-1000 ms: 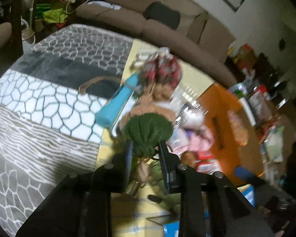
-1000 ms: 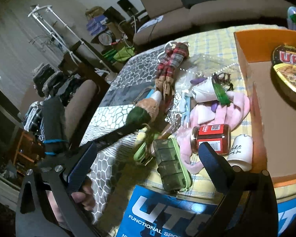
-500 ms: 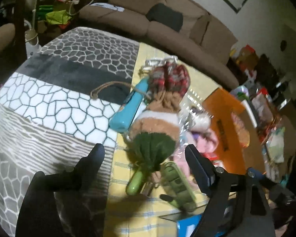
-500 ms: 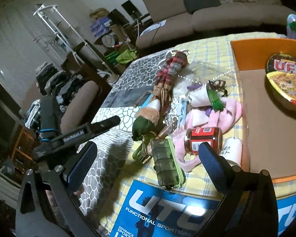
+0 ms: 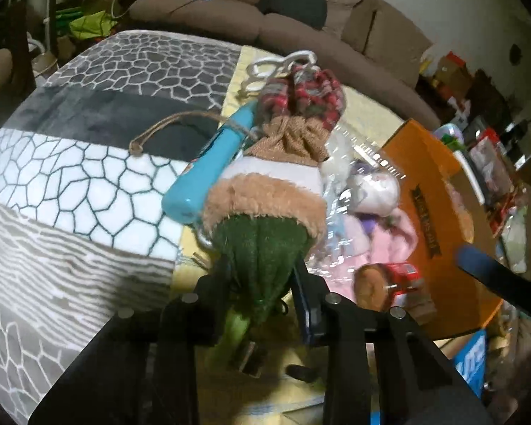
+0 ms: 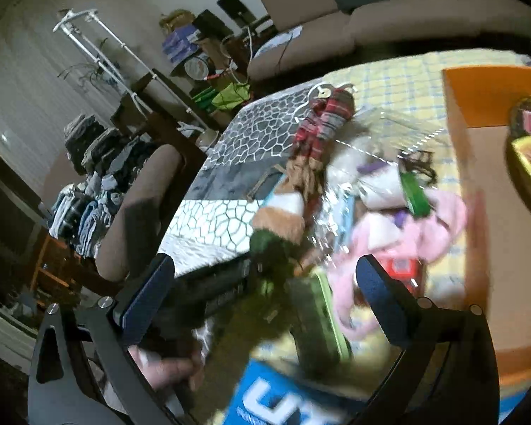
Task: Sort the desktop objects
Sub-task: 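Grasp the snowman doll by its hat with the right gripper and lift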
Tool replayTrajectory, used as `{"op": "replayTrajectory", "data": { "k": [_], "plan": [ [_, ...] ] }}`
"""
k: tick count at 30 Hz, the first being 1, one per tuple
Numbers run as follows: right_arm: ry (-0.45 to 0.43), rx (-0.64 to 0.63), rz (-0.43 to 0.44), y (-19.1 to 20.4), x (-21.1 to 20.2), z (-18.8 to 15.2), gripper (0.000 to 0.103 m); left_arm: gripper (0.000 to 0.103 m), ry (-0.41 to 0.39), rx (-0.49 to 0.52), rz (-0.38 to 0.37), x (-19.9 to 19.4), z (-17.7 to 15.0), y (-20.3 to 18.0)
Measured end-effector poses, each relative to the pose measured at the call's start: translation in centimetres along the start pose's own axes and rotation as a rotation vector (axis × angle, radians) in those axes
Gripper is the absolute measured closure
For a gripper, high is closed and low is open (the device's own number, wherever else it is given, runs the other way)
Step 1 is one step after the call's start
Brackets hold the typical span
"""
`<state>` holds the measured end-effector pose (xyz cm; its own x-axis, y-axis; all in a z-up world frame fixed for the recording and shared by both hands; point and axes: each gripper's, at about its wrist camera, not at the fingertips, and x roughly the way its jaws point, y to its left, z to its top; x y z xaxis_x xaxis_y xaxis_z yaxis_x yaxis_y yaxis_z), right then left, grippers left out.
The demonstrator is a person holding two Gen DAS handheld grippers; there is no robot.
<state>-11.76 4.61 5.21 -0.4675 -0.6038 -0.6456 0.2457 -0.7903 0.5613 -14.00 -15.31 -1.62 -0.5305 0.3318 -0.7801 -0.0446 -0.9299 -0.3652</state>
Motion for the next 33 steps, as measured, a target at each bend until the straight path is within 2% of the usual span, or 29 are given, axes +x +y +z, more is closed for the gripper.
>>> {"op": "replayTrajectory", "data": {
  "k": [2, 6, 10, 11, 12, 14, 16, 21, 25, 29, 33],
  "plan": [
    [0.037, 0.036, 0.007, -0.5, 2.3, 1.3, 0.0, 0.072, -0.004, -0.016, -0.048, -0.7, 0.2, 0.0],
    [0.137, 0.189, 0.08, -2.7, 7.8, 3.3, 0.0, 0.072, -0.005, -0.042, -0.104, -1.2, 0.8, 0.3],
    [0.157, 0.192, 0.085, -3.0, 10.3, 4.1, 0.004, 0.072, 0.0, -0.062, -0.158, -1.7, 1.1, 0.4],
    [0.167, 0.205, 0.098, -3.2, 10.7, 4.2, 0.017, 0.072, -0.002, -0.062, -0.166, -1.9, 1.2, 0.4],
    [0.18, 0.224, 0.113, -3.5, 11.3, 4.1, 0.04, 0.072, -0.005, -0.059, -0.172, -2.1, 1.3, 0.3],
    [0.185, 0.23, 0.144, -3.7, 11.7, 3.9, 0.067, 0.072, -0.011, -0.055, -0.183, -2.5, 1.5, 0.0],
    [0.149, 0.214, 0.178, -3.2, 11.0, 4.0, 0.067, 0.072, -0.023, -0.051, -0.199, -3.2, 1.8, -0.2],
    [0.048, 0.167, 0.3, -0.6, 5.5, 5.3, 0.068, 0.072, -0.133, 0.001, -0.284, -9.3, 3.3, -2.2],
    [-0.017, 0.069, 0.318, 3.1, -2.0, 6.4, 0.068, 0.072, -0.187, 0.076, -0.337, -14.8, 3.9, -5.9],
    [-0.067, 0.097, 0.37, 4.6, -9.7, 6.4, 0.068, 0.072, -0.181, 0.207, -0.355, -20.8, 4.3, -12.2],
    [-0.103, 0.178, 0.398, 4.0, -17.8, 5.3, 0.068, 0.072, -0.152, 0.295, -0.368, -24.5, 3.0, -17.6]
  ]
}}
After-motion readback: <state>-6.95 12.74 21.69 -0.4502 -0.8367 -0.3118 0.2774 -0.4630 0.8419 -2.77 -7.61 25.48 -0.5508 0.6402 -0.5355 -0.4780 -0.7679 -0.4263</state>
